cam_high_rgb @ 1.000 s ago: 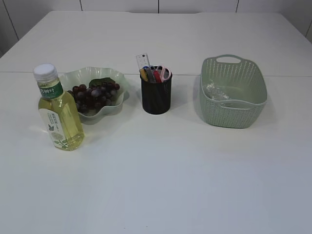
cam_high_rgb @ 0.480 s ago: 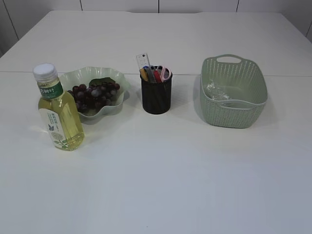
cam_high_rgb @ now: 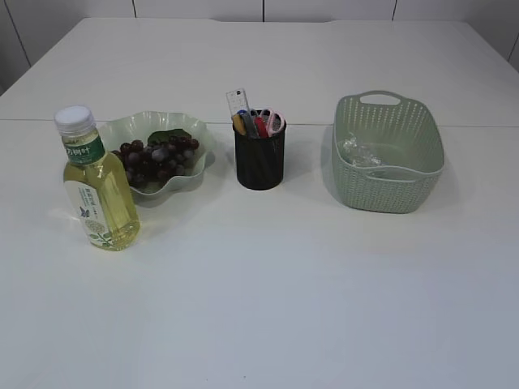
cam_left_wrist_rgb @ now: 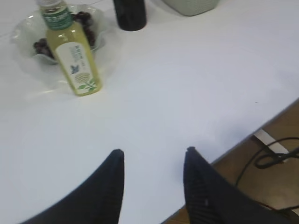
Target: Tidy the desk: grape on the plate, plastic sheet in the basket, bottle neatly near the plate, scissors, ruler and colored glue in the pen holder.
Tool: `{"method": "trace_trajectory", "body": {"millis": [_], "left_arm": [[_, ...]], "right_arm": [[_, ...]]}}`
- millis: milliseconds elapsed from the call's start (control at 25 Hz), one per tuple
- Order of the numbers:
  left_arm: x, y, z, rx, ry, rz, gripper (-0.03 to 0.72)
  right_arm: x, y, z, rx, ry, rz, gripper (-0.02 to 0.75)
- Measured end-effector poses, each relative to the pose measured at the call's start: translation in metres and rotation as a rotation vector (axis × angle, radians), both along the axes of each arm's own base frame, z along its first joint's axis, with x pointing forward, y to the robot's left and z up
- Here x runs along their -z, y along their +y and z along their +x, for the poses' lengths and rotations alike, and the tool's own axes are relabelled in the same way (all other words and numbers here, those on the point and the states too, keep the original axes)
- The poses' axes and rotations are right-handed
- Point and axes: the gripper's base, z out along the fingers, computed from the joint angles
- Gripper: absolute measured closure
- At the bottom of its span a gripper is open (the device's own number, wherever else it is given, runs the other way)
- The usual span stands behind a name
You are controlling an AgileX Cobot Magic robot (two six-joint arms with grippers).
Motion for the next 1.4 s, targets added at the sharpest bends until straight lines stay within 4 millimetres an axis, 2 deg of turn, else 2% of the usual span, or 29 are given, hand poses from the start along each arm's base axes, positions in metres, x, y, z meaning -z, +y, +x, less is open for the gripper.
{"method": "trace_trajectory", "body": {"millis": [200,400,1400], "left_arm": [[0.0,-0.0024,-0.0012,-0.232,0.004,-0.006,0.379],[-0.0002,-0.0059,-0.0021,-0.342,0.013,-0.03,0.379],[-0.0002,-0.0064,-0.0022,-0.349,0.015,-0.035,0.38]], "right_arm": [[-0.0002,0.0022,-0.0019,0.209,-0.002,0.0,0.258],[-0.0002,0.0027,-0.0023,0.254,-0.002,0.0,0.258],[-0.0002,0.0027,-0.0023,0.254,-0.002,0.0,0.258]]}}
